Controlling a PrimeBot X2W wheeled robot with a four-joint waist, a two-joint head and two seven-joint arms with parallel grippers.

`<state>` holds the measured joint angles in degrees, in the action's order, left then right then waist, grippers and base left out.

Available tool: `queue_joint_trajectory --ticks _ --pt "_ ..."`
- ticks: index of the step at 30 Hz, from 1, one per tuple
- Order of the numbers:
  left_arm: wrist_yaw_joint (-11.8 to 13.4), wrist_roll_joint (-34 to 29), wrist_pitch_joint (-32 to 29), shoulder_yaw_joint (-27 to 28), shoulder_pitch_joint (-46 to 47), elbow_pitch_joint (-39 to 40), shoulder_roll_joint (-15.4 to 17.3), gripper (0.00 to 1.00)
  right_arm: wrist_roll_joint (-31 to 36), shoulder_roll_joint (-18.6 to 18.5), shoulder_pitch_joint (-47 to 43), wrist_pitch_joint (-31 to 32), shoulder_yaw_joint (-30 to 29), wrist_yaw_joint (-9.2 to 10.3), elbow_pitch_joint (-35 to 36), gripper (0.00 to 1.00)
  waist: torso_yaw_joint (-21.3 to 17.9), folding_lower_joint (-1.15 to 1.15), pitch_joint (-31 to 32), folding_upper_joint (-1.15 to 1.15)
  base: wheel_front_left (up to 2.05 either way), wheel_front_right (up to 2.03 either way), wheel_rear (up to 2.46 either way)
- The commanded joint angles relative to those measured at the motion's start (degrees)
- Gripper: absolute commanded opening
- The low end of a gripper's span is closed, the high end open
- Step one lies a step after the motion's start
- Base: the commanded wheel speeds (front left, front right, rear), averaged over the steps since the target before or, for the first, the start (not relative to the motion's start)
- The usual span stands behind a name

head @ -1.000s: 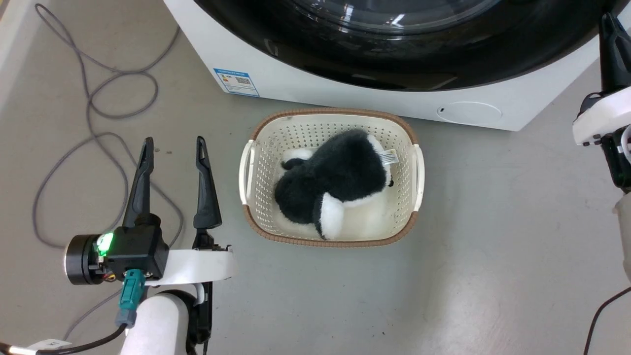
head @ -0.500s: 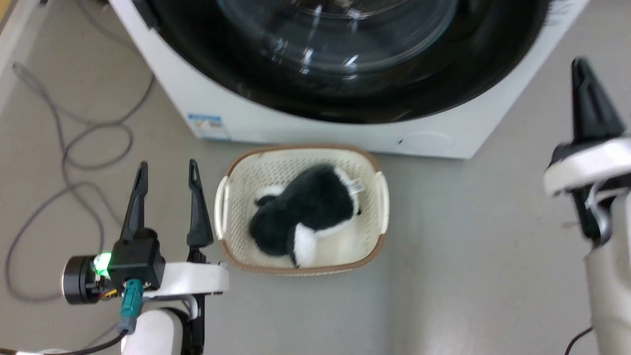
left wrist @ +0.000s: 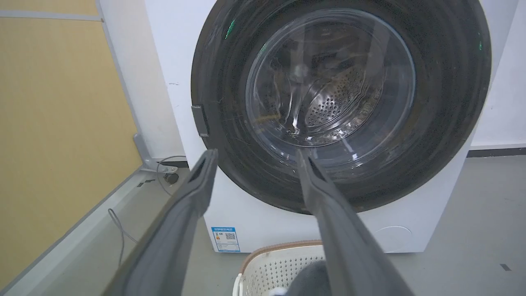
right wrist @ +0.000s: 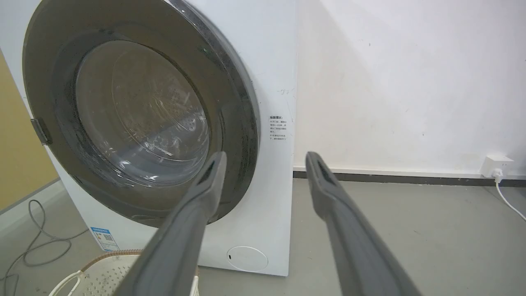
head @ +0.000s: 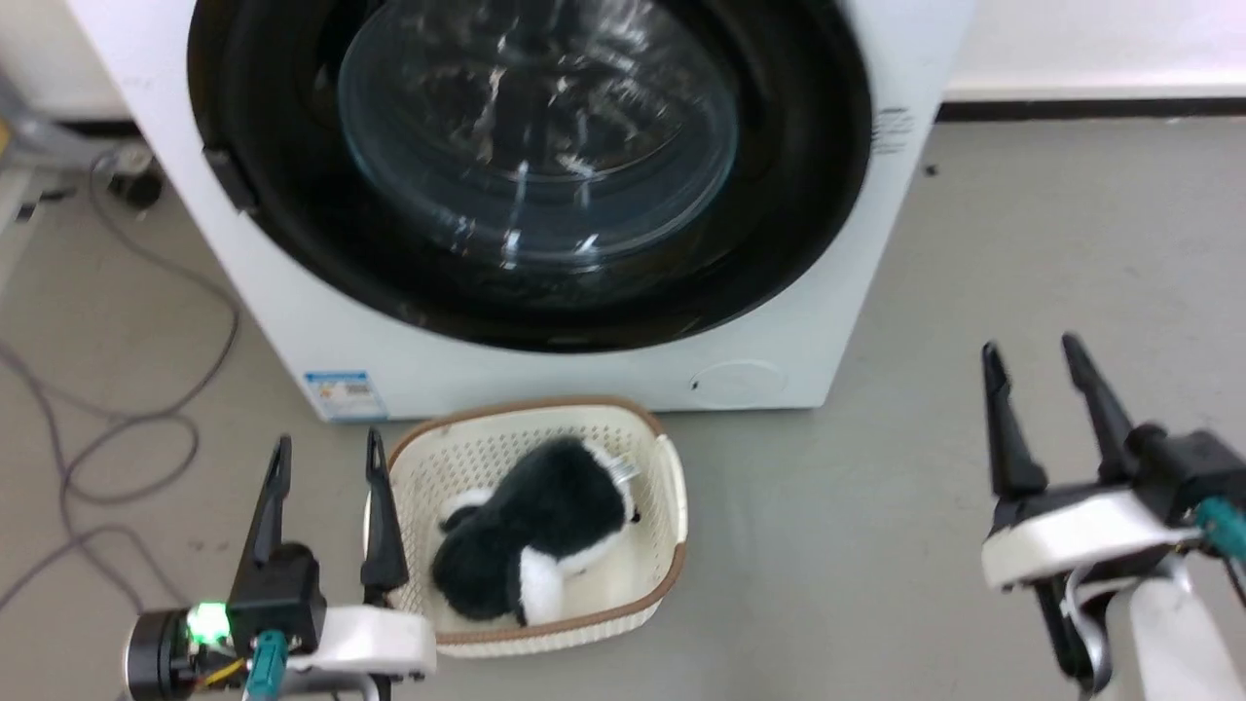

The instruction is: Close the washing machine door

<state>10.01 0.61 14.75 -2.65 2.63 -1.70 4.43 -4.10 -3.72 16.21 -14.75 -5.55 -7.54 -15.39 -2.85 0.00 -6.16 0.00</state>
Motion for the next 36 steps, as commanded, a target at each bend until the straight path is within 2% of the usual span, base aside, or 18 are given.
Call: queue_joint_trajectory --ticks 1,5,14,15,36 --pt "0.4 0.1 0.2 0.3 -1.6 -0.2 0.4 1.00 0.2 0.5 -2.1 -0.3 0.9 0.05 1.8 1.00 -1.9 0.00 2.1 0.00 0.00 0.00 0.00" --pt "0.5 0.2 0.2 0.4 -3.6 -0.3 0.4 1.00 2.3 0.8 -6.7 -0.3 3.4 0.05 6.4 1.00 -2.8 0.00 3.5 0.00 0.00 0.00 0.00" --pt "0.2 0.5 0.2 0.3 -5.7 -0.1 0.1 1.00 -2.5 0.8 -14.0 -0.3 2.7 0.05 11.6 1.00 -2.3 0.00 5.2 0.00 0.00 0.00 0.00" --pt "0.1 0.5 0.0 0.1 -5.2 -0.2 0.0 0.00 -2.1 0.6 -13.6 0.0 2.6 0.00 11.4 0.00 -2.3 0.00 5.3 0.00 0.00 0.00 0.00" --pt "-1.5 0.4 -2.4 0.4 -4.8 0.0 -0.3 0.00 -1.0 0.6 -14.0 2.3 3.1 0.01 12.0 0.00 -1.5 0.00 5.4 0.00 0.00 0.00 0.00"
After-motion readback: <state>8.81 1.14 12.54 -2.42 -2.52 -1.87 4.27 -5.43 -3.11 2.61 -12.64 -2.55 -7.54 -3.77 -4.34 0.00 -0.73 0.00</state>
